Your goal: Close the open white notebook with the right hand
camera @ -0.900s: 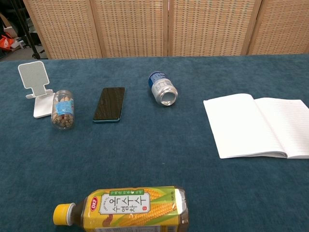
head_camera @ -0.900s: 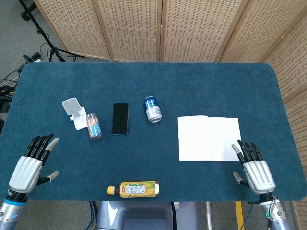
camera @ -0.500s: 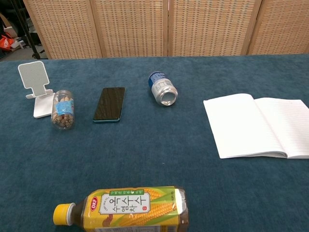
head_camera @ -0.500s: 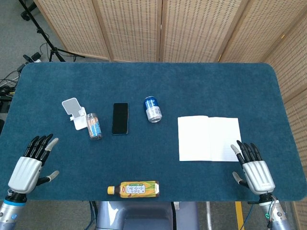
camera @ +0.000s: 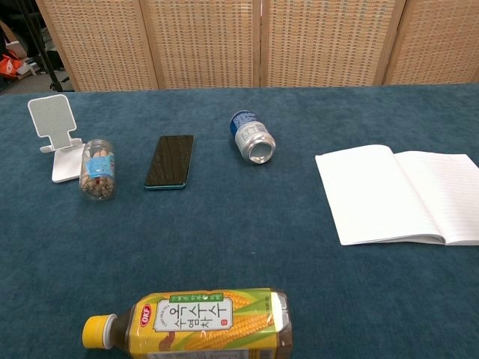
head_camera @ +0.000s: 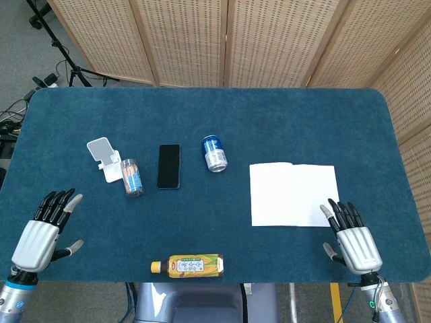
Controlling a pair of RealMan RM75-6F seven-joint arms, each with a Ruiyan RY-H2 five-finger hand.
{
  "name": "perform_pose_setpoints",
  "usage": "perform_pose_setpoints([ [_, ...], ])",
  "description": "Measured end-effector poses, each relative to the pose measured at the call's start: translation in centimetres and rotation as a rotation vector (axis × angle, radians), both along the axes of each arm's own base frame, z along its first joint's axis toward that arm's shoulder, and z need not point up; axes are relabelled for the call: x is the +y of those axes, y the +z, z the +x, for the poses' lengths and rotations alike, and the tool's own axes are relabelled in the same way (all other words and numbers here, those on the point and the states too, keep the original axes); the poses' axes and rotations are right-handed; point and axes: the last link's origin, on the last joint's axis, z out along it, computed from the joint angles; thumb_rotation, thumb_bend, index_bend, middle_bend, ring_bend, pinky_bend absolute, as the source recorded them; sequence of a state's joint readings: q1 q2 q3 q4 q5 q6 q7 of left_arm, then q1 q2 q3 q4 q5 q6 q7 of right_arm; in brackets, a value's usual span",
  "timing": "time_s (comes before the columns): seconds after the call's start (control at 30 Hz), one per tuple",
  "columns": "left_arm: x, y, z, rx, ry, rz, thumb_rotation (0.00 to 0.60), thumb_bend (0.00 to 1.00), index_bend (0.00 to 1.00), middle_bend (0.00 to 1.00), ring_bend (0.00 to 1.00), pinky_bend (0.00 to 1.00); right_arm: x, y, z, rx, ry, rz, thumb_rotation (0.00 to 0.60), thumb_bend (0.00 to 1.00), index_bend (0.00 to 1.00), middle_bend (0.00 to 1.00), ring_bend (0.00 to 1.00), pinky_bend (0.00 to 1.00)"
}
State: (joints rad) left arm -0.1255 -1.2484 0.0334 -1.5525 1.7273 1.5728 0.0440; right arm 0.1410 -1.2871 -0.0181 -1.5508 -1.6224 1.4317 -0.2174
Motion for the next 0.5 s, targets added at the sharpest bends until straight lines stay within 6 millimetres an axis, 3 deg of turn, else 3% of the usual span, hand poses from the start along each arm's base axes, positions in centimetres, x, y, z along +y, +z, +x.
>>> perform_pose_setpoints([
  [0.5,0.0,0.2,-0.1,-0.004,0.0,0.008,0.6,0.0,0.0,0.0,0.0,0.0,-1.5,-2.6,2.7,-0.042,0.013,0.05,0.6,0.34,0.0,0.0,0.0,0.0],
])
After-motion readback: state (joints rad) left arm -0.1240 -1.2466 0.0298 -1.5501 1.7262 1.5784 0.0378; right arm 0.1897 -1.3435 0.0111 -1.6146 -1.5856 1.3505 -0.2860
